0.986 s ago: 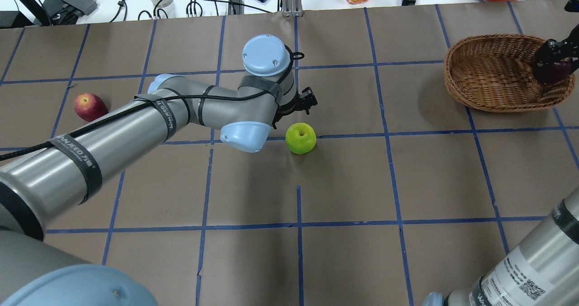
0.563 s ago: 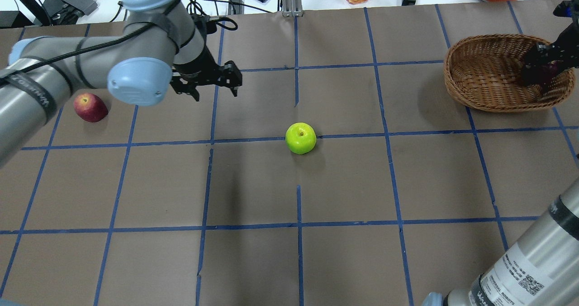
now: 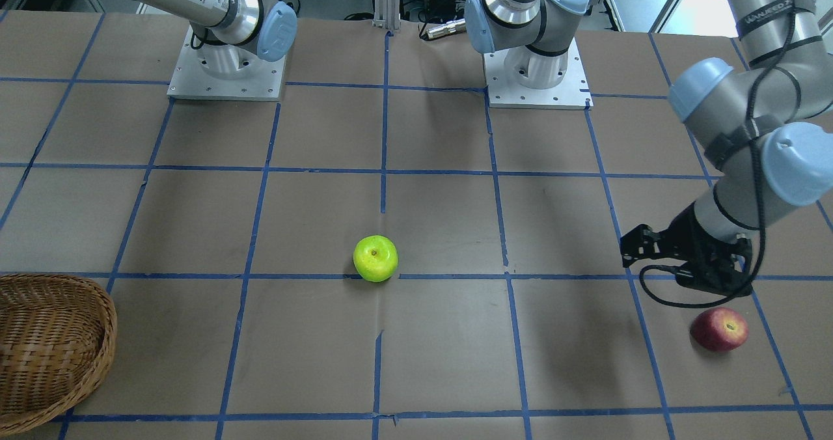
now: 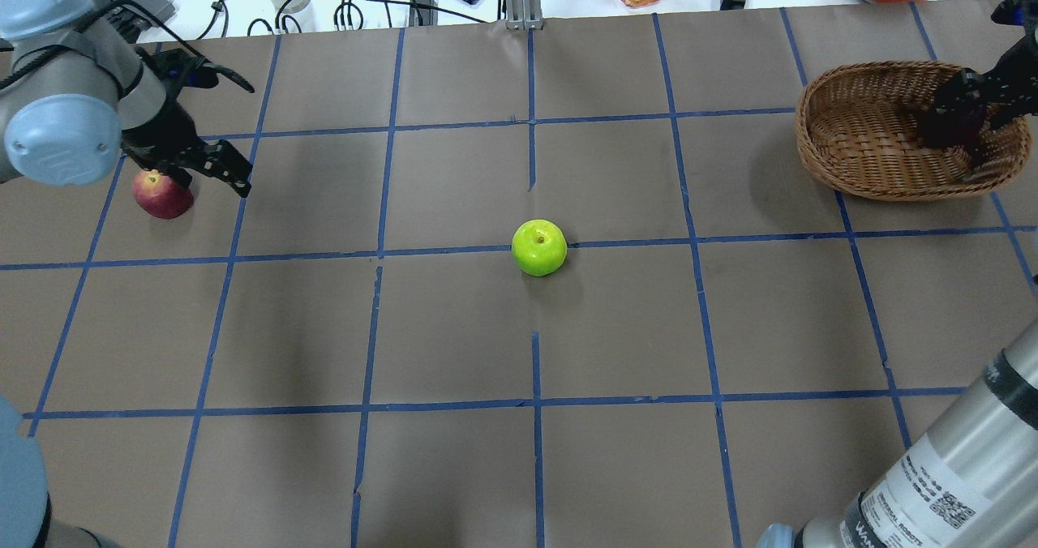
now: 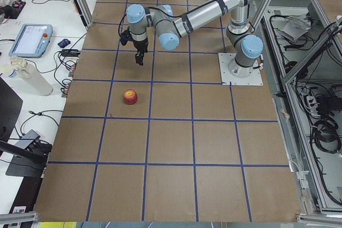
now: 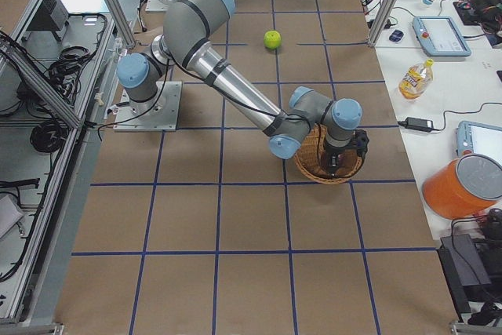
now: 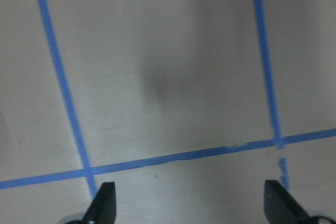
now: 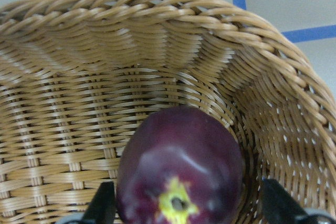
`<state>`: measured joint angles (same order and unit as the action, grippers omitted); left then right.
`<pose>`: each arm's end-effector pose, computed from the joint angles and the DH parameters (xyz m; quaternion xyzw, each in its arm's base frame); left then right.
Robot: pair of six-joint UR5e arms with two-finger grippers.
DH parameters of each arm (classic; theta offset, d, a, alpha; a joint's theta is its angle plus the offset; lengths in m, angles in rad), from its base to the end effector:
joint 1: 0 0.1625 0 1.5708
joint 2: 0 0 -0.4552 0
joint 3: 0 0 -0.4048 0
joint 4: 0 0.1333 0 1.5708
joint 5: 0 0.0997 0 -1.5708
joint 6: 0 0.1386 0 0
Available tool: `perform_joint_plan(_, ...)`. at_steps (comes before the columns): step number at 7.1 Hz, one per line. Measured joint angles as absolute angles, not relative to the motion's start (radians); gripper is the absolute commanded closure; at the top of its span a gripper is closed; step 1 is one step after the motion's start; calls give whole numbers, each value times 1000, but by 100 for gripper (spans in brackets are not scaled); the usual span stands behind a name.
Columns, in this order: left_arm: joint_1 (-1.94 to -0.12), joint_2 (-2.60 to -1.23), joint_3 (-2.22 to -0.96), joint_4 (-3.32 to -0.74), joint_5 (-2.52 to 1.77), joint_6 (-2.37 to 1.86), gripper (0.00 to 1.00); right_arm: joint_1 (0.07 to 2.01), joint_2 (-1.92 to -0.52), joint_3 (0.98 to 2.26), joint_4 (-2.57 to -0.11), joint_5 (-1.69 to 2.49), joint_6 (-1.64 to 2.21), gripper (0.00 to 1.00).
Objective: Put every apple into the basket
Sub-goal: 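Drop dark red apple, grasp green apple while left grasps red apple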
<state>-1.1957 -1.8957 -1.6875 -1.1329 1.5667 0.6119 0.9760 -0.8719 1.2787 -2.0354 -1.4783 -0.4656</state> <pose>0.0991 -0.6171 0.2819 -0.1181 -0.9930 -0.0007 0.0027 -0.3116 -0.7214 0.2188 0.0631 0.9965 -0.0483 0.0253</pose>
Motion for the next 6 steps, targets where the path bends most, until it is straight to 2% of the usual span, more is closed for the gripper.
perform_joint_plan(3,-1086,-1981,-1662,-996,1570,741,0,1051,-985,1278,-1874,-1476,-430,0)
perform_joint_plan(6,-1028,-2067,-1635,-946,1570,785,0,1351,-1139,1289,-1701,-1477,-157,0)
